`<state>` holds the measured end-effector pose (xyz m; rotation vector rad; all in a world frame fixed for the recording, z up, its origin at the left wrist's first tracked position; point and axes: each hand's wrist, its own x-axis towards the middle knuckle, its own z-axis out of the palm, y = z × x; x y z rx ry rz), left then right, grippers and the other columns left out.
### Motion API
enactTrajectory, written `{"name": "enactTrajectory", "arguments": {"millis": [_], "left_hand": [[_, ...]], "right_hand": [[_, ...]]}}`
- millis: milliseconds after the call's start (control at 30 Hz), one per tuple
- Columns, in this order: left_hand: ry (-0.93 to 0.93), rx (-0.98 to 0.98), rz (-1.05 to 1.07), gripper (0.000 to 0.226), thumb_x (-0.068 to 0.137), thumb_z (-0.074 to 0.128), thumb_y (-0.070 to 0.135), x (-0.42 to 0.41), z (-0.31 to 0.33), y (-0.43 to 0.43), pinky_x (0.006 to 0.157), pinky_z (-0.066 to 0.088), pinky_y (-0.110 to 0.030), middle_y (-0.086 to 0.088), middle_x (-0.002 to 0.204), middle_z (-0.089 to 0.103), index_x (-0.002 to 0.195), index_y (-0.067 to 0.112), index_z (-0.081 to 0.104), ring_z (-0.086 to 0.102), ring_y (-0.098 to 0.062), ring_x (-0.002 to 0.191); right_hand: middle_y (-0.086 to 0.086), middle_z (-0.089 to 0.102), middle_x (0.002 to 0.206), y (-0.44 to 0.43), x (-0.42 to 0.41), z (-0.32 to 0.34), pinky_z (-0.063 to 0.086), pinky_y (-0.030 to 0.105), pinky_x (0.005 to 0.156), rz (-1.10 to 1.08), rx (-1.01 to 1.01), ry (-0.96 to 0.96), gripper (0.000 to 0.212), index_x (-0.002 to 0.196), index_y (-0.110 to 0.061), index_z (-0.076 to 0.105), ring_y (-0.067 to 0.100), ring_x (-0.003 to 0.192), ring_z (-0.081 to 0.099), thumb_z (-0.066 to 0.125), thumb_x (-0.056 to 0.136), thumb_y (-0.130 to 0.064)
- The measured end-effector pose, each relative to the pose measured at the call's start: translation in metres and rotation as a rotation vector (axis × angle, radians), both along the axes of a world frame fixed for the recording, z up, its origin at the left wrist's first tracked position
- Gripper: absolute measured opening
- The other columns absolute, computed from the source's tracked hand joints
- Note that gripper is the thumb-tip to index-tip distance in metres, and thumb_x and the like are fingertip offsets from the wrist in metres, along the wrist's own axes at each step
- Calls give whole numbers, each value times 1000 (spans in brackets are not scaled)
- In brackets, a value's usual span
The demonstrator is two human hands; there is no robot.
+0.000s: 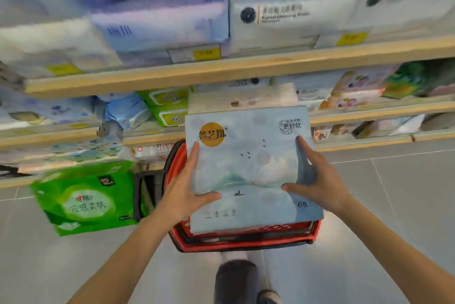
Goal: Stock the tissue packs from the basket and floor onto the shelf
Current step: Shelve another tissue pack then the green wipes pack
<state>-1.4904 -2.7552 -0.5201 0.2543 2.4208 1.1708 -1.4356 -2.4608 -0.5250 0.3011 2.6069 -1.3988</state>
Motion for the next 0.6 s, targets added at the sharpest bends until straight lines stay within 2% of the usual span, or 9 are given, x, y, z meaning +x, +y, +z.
{"name": "enactTrajectory", "arguments": {"millis": [67,133,233,300,367,400,433,500,600], "left_hand": [[46,22,-9,116,61,79,46,0,57,3,106,31,-18,18,151,23,139,52,-7,27,-1,135],[81,71,-28,115,55,72,66,2,114,5,111,30,-30,18,153,17,137,55,-7,24,-2,138],[185,121,-48,116,48,65,78,8,188,6,107,30,-20,21,152,16,136,57,-7,24,2,135],[280,121,-55,116,49,63,81,11,234,7,102,30,-9,21,151,18,138,54,-6,26,5,133],[378,122,-47,116,45,59,84,13,280,7,90,31,3,39,142,22,137,53,-5,29,19,123],[425,123,-38,116,44,59,85,16,305,8,86,34,2,48,136,23,135,57,-5,32,21,119],[464,118,-31,115,43,59,85,18,328,8,87,38,-3,47,136,25,135,60,-6,36,17,119],[546,110,-23,116,44,60,84,22,370,9,92,42,-19,30,144,29,135,61,-7,39,2,125],[674,131,-4,115,44,68,72,29,431,10,97,42,-27,25,139,32,131,64,-6,43,-3,122]], "right_hand": [[-42,16,138,1,2,55,23,43,113,8,-17,42,107,139,-48,12,16,141,17,80,56,-48],[-39,17,142,3,5,107,26,44,112,19,-4,124,108,137,-55,10,15,140,19,72,49,-67],[-14,29,148,6,11,182,31,45,108,-9,44,219,108,137,-54,9,20,139,23,81,58,-44],[-3,34,145,7,15,229,34,36,102,-14,61,302,106,137,-52,9,21,135,29,82,62,-34],[-1,35,143,7,18,276,35,31,97,-14,63,383,106,136,-52,9,18,131,31,82,62,-28],[-1,35,142,8,19,301,36,31,97,-17,67,429,106,136,-50,10,18,129,33,83,62,-26],[0,37,140,9,20,323,37,31,96,-21,75,471,107,138,-48,12,17,127,36,83,62,-24],[1,40,137,9,22,366,37,28,91,-28,97,545,107,139,-45,14,18,122,40,84,61,-24],[2,41,137,9,29,429,36,30,95,-39,142,670,108,138,-48,14,18,125,39,84,59,-27]]}}
